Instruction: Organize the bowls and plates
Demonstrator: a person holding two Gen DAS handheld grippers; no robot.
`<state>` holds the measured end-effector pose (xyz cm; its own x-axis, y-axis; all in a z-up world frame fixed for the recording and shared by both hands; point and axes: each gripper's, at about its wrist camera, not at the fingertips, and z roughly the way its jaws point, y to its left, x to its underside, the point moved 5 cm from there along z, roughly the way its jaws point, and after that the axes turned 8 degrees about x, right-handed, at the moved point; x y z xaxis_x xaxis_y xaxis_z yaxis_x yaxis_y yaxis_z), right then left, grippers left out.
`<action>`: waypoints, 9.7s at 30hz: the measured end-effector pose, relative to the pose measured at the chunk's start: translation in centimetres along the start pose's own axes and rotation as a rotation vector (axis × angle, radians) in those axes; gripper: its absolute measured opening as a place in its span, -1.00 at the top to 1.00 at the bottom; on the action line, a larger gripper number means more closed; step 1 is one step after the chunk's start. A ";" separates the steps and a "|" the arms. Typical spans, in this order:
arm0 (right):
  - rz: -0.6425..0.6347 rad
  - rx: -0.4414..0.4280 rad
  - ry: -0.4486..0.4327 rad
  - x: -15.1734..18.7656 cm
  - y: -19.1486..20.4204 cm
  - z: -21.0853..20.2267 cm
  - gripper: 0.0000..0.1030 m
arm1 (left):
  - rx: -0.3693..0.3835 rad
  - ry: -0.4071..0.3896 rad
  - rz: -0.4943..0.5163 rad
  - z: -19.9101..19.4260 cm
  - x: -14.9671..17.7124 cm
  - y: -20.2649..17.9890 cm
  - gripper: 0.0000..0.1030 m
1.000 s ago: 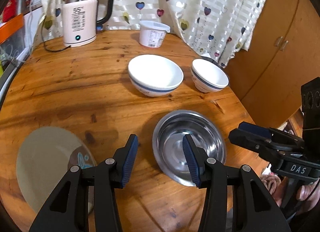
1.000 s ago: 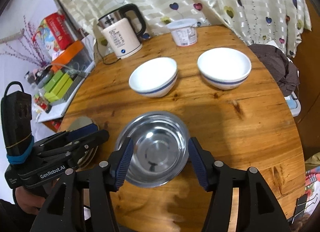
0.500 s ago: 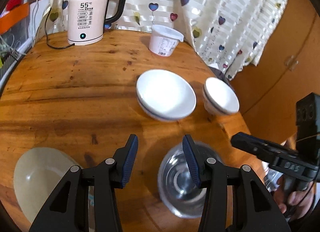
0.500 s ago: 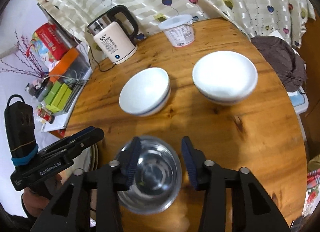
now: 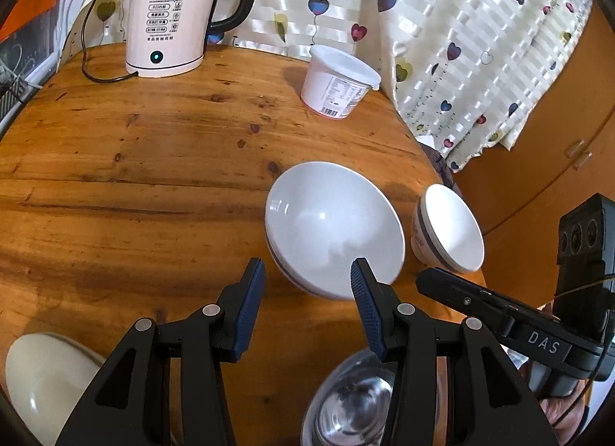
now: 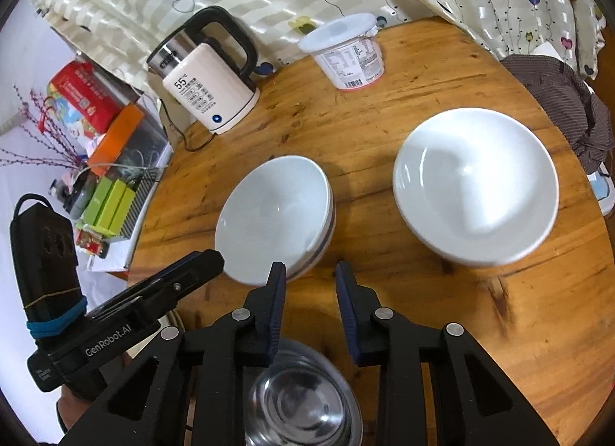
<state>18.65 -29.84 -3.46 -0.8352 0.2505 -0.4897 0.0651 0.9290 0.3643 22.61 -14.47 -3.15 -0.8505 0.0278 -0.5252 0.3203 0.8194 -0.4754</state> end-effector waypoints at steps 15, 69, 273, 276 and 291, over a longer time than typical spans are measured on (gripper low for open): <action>0.030 -0.007 0.026 -1.7 -0.3 2.8 0.69 | -0.014 0.014 -0.021 2.3 -1.3 1.0 0.29; 0.001 0.014 -0.028 8.5 0.3 -7.5 0.71 | -0.021 -0.032 0.093 -6.7 7.9 -5.2 0.34; 0.039 0.163 -0.127 -0.5 -6.0 -7.4 0.67 | 0.006 0.085 0.211 1.3 -0.7 -11.2 0.49; 0.029 0.150 -0.130 0.0 -5.1 -8.0 0.67 | 0.006 0.074 0.203 0.0 -0.2 -10.8 0.49; -0.034 0.085 -0.107 4.5 -0.5 -9.8 0.67 | -0.028 0.026 0.177 -6.3 3.9 -8.7 0.49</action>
<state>9.54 -31.87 1.91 -0.7752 0.2421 -0.5835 0.0875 0.9559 0.2803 13.90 -17.91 3.41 -0.7925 0.1871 -0.5805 0.4541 0.8164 -0.3568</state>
